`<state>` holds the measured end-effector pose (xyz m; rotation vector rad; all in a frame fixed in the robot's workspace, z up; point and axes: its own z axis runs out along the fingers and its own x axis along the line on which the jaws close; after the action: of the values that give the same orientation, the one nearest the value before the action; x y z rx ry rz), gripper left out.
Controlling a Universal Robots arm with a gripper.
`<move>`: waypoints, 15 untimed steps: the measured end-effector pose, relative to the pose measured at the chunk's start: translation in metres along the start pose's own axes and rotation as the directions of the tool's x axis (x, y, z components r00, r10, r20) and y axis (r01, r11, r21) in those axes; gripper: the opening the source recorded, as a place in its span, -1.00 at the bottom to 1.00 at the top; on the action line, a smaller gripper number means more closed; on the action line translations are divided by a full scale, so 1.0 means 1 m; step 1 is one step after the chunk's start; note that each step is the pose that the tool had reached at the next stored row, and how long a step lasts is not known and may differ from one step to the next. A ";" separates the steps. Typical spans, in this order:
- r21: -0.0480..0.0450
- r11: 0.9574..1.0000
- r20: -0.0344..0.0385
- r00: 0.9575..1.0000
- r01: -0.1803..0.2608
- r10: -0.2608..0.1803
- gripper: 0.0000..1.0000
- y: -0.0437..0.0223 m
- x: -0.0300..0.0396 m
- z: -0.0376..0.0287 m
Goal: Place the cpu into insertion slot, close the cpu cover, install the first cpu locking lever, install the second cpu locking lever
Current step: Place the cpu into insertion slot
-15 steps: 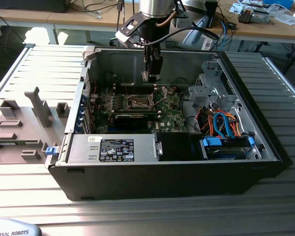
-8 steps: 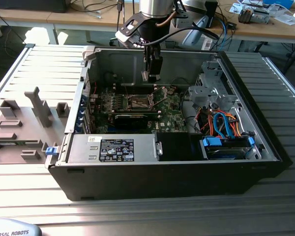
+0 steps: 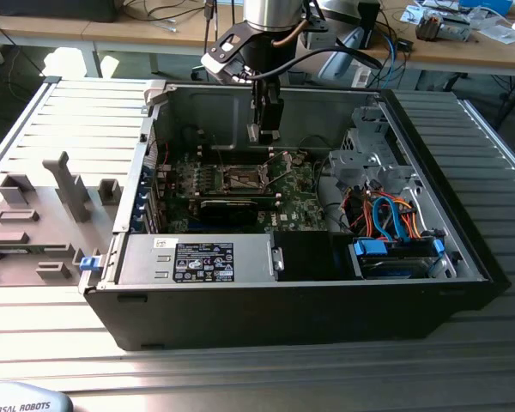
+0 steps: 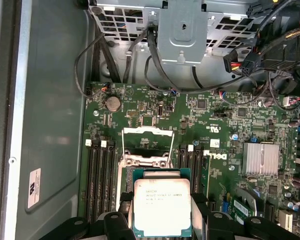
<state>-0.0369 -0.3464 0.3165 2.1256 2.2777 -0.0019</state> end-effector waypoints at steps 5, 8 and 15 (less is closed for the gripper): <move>0.000 1.000 0.000 1.000 -0.003 0.003 0.08 0.0000 0.0000 0.0000; 0.000 1.000 0.000 1.000 -0.004 0.004 0.08 0.0000 0.0000 0.0000; 0.000 1.000 0.000 1.000 -0.008 0.008 0.08 0.0000 0.0000 0.0000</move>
<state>-0.0369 -0.3464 0.3165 2.1346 2.2692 -0.0021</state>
